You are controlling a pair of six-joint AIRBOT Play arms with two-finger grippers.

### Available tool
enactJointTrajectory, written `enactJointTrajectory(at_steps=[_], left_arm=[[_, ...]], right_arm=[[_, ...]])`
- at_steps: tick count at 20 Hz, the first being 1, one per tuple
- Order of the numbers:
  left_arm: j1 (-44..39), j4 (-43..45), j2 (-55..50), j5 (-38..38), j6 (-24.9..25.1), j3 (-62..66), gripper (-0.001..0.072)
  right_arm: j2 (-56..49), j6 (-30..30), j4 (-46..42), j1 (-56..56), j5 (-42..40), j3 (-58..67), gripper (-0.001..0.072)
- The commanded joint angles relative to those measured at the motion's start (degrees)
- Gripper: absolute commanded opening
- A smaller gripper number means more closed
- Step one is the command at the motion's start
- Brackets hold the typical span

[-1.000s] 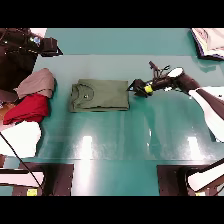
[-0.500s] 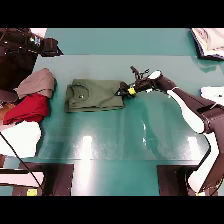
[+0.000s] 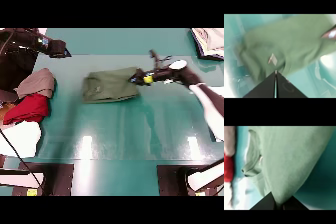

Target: Fold the shirts.

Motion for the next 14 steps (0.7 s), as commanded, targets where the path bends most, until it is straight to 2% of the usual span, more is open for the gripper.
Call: enactJointTrajectory(at_steps=[1, 6, 10, 14], left_arm=[[-3.78, -0.15, -0.02, 0.61, 0.81, -0.02, 0.0024], [-8.0, -0.28, -0.02, 4.35, 0.59, -0.02, 0.0024], [-10.93, -0.31, -0.02, 7.5, 0.35, -0.02, 0.0024], [-12.28, -0.33, -0.02, 8.68, 0.33, -0.02, 0.0024]], right_arm=[[12.09, -0.42, -5.4, -12.02, 0.2, -7.96, 0.0014], [23.47, -0.5, -5.42, -34.49, -0.2, -14.03, 0.0014], [24.63, -0.52, -5.33, -47.56, -1.25, -14.08, 0.0014], [24.35, -0.7, -5.27, -54.36, -5.73, -13.81, 0.0014]])
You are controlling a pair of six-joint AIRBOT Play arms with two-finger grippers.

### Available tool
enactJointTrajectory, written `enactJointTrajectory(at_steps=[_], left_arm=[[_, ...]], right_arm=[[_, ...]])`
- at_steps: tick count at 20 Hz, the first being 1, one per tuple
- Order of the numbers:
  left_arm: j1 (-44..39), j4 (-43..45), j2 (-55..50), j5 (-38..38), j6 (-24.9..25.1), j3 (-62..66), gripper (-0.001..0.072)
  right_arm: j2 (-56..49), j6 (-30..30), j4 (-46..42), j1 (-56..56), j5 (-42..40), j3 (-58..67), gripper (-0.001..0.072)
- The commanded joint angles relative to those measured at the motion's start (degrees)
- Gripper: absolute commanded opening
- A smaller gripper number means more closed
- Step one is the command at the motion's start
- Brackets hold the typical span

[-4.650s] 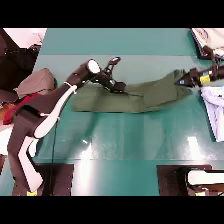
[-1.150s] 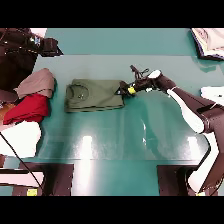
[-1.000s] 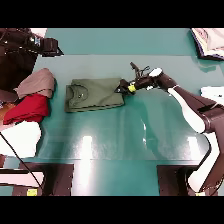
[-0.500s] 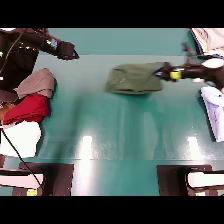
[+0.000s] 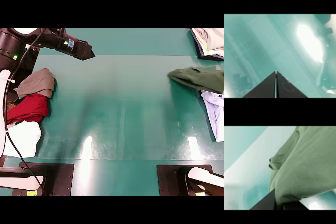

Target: Fold the shirts.

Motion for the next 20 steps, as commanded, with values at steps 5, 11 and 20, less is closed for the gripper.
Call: enactJointTrajectory(at_steps=[5, 11, 20], left_arm=[[-1.03, 0.07, -0.02, 2.34, -0.13, 0.0, 0.0024], [-1.03, 0.26, -0.02, 2.34, -0.07, 0.0, 0.0024], [-1.03, 0.94, -0.02, 2.29, 0.35, 0.0, 0.0024]], right_arm=[[0.48, -0.11, -0.11, -7.61, -3.21, 7.91, 0.0013], [1.09, -0.09, -0.26, -11.43, 7.98, 15.54, 0.0013], [10.12, 0.0, -14.73, -16.7, 12.04, 4.98, 0.0015]])
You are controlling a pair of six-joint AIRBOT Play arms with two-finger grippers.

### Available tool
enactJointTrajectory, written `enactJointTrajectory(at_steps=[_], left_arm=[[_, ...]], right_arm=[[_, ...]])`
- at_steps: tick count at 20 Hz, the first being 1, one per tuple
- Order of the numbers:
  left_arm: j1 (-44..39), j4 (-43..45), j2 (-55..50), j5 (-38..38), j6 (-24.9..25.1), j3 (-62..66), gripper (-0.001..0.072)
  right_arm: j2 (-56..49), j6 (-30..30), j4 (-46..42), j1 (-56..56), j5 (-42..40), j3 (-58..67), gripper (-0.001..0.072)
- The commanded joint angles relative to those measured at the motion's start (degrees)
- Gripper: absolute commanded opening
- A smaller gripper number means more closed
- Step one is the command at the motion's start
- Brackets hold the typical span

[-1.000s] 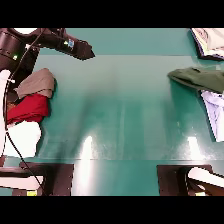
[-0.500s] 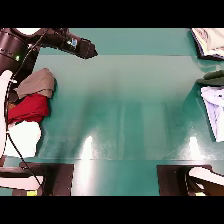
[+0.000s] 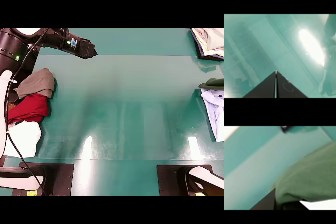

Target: Fold the shirts.

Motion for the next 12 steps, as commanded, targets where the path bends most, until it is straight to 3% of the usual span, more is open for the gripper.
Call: enactJointTrajectory(at_steps=[1, 3, 4, 5, 6, 12], left_arm=[[-0.04, 0.24, -0.02, -0.02, 0.15, 0.0, 0.0024], [-0.04, 0.26, -0.02, -0.02, 0.17, 0.0, 0.0025], [-0.04, 0.24, -0.02, -0.02, 0.17, 0.0, 0.0025], [-0.04, 0.26, -0.02, -0.02, 0.17, 0.0, 0.0024], [-0.04, 0.28, -0.02, 0.0, 0.2, 0.0, 0.0024], [-0.04, 0.28, -0.02, 0.02, 0.17, 0.0, 0.0025]], right_arm=[[3.48, 0.22, -8.81, -2.4, 2.47, -5.07, 0.0015], [4.15, 1.18, -13.25, -4.74, 5.29, -7.43, 0.0025], [4.11, 1.18, -16.22, -5.95, 7.32, -7.96, 0.0118], [4.13, 1.18, -19.52, -7.34, 9.09, -8.48, 0.0312], [4.11, 1.25, -21.94, -8.52, 10.27, -8.79, 0.0395], [4.17, 3.34, -25.92, -10.93, 13.2, -8.79, 0.0394]])
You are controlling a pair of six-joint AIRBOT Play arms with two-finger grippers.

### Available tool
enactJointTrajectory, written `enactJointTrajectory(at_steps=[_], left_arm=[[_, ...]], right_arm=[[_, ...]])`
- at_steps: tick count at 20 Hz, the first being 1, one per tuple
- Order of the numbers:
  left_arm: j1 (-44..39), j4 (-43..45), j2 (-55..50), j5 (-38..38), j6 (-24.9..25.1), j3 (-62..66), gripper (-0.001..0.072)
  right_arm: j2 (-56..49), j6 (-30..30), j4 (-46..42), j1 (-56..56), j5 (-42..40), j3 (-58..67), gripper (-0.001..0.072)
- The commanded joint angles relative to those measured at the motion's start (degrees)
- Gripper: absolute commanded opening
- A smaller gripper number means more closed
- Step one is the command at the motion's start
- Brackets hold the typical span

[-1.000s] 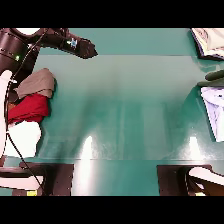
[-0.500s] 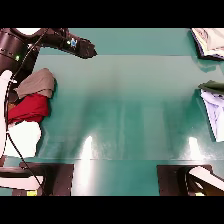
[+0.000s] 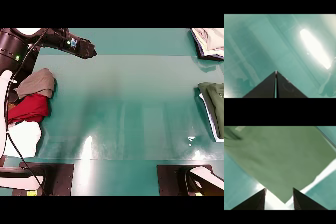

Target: Fold the shirts.

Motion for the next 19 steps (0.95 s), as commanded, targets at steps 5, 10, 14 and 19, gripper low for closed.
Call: enactJointTrajectory(at_steps=[5, 10, 14, 19], left_arm=[[-0.04, -0.22, 0.0, -1.66, -0.46, 0.0, 0.0025], [-0.04, -0.2, -0.02, -0.66, -0.46, 0.0, 0.0025], [-0.04, -0.22, -0.02, 0.7, -0.46, 0.0, 0.0025], [-0.04, -0.22, -0.02, 1.38, -0.46, 0.0, 0.0025]], right_arm=[[0.11, 0.96, 9.44, 13.27, 2.69, -0.26, 0.0373], [0.07, 0.59, 10.32, 31.98, 0.57, -0.28, 0.0015], [0.07, 0.31, 10.14, 42.25, -4.61, -0.26, 0.0016], [0.07, 0.31, 10.19, 46.34, -6.69, -0.28, 0.0016]])
